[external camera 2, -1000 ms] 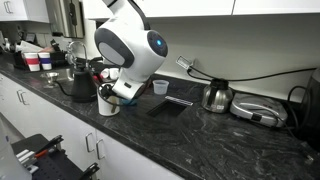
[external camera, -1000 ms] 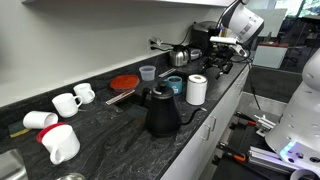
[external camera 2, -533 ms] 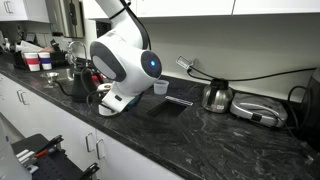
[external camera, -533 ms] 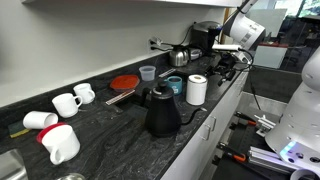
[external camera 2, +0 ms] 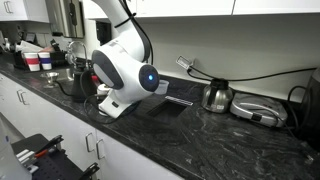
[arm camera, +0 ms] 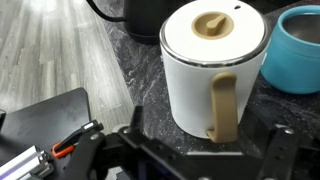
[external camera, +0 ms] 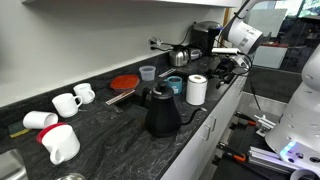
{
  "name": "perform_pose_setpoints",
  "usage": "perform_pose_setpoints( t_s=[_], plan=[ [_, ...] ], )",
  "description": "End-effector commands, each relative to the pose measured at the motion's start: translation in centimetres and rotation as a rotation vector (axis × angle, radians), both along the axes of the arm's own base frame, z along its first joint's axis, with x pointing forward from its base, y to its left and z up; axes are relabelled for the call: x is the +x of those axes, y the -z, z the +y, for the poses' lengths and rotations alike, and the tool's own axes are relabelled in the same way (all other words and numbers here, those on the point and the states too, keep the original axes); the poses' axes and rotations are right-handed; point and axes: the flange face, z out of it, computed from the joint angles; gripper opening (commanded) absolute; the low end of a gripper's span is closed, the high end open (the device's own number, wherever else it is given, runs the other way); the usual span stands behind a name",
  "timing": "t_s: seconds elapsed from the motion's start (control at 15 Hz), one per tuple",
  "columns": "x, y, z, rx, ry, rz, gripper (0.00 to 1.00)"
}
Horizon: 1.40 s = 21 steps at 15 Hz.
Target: Move the jar closer to the kettle
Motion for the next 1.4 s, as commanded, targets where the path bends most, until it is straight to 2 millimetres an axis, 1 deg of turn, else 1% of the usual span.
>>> perform_pose_setpoints(
  t_s=[0.0,0.2,0.27,0.33,0.47,0.53,0.6,0.67,0.8,1.13,1.27,1.33],
  plan=[
    [0.8,1.3,0.1,0.037,-0.01,-0.02,1.0],
    [2.1,1.3,-0.4,0.03,-0.008,-0.032,1.0],
    [2.4,1.2,-0.7,0.025,-0.007,-0.035,0.97],
    [2.7,1.0,-1.2,0.022,-0.003,-0.042,0.73],
    [3.2,0.8,-1.8,0.011,0.002,-0.055,0.7],
    [3.3,0.8,-1.9,0.013,0.003,-0.056,0.64],
    [3.4,0.9,-1.8,0.015,0.001,-0.055,0.55],
    [3.4,1.0,-1.7,0.018,0.001,-0.054,0.49],
    [3.4,1.4,-1.5,0.025,-0.001,-0.047,0.35],
    [3.4,1.7,-2.1,0.027,0.008,-0.041,0.0],
    [3.5,1.4,-2.4,0.027,0.011,-0.051,0.06],
    [3.6,1.3,-2.5,0.027,0.01,-0.055,0.06]
  ],
)
